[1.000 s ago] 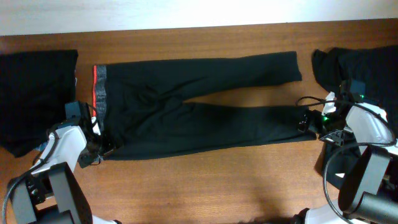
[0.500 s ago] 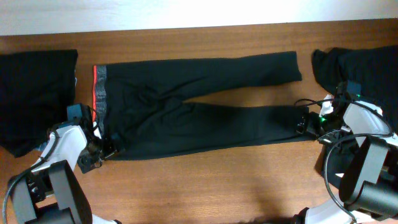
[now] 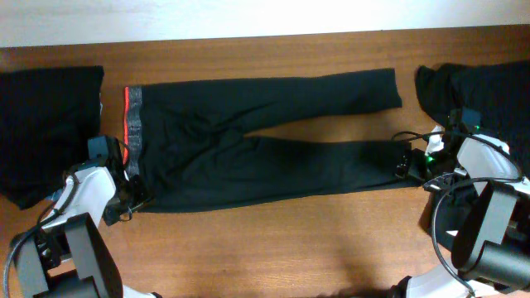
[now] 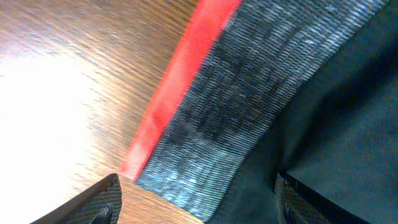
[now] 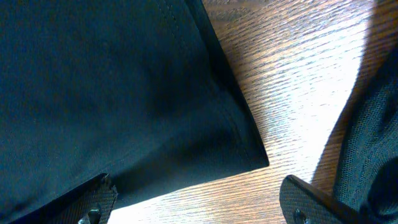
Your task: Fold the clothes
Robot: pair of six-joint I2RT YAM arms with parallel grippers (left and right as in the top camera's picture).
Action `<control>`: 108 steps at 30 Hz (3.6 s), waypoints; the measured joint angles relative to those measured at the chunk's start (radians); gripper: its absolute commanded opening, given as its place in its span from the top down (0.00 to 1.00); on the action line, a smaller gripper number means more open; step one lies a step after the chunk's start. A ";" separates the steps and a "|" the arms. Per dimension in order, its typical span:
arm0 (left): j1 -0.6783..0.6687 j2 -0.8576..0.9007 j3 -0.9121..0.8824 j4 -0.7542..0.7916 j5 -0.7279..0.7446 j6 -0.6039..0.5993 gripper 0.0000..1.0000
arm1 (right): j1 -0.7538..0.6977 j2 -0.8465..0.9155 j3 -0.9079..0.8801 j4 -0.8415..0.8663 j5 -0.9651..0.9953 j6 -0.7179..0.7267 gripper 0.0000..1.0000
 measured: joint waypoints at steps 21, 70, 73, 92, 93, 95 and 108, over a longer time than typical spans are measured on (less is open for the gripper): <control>-0.002 -0.021 -0.056 0.116 0.010 -0.030 0.86 | 0.000 0.000 0.000 0.000 0.000 0.000 0.11; 0.001 -0.019 -0.040 -0.046 0.007 -0.029 1.00 | 0.000 0.132 0.061 -0.116 -0.004 0.004 0.96; 0.001 -0.008 -0.006 -0.156 0.011 -0.029 1.00 | 0.000 0.132 0.108 -0.171 -0.004 0.005 0.96; 0.001 0.000 0.183 -0.506 -0.043 -0.029 1.00 | -0.062 -0.027 0.226 -0.367 0.048 0.034 0.96; 0.001 -0.002 0.183 -0.510 -0.044 -0.029 1.00 | -0.090 -0.044 0.226 -0.381 0.050 0.041 0.96; 0.001 -0.019 0.183 -0.509 -0.044 -0.029 0.99 | -0.120 -0.061 0.226 -0.397 0.050 0.045 0.96; -0.001 -0.217 0.185 -0.342 -0.026 -0.029 0.97 | -0.068 -0.123 0.229 -0.372 0.042 0.050 0.96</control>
